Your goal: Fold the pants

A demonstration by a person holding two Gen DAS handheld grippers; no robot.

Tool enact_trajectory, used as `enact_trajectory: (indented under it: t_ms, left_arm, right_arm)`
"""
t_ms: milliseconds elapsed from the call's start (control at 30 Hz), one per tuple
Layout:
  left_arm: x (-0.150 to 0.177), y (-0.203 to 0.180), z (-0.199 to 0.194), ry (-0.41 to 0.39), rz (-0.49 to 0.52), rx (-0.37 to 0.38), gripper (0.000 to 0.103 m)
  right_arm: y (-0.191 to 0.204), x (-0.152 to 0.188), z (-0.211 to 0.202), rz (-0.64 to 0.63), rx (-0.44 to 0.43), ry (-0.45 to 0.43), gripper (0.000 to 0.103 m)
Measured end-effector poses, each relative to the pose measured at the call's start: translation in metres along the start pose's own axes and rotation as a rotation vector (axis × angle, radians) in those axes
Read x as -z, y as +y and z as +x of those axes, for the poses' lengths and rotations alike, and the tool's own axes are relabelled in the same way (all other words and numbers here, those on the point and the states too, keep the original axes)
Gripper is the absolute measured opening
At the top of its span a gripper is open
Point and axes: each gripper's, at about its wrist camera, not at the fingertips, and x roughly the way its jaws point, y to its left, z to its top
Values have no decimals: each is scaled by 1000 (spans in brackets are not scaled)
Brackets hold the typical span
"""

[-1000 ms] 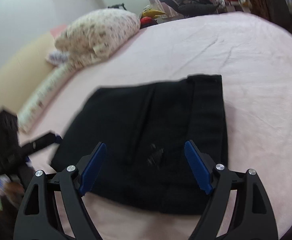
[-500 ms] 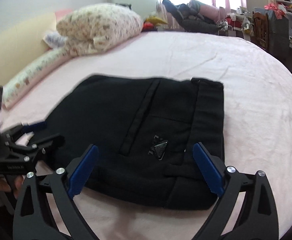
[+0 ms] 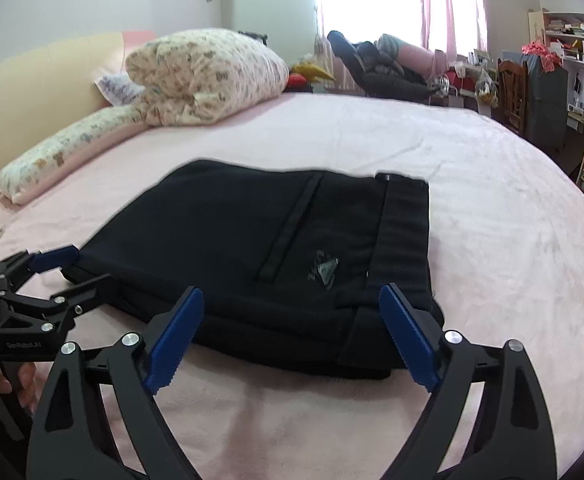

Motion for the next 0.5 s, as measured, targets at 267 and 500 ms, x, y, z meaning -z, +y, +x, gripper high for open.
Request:
enact_trajectory:
  t_ms: [267, 500]
  left_arm:
    - [2, -4, 10, 24, 24, -27, 101]
    - [3, -7, 13, 28, 41, -51, 101]
  right_arm:
    - [7, 8, 14, -44, 63, 50, 93]
    - [10, 11, 16, -59, 73, 56, 93]
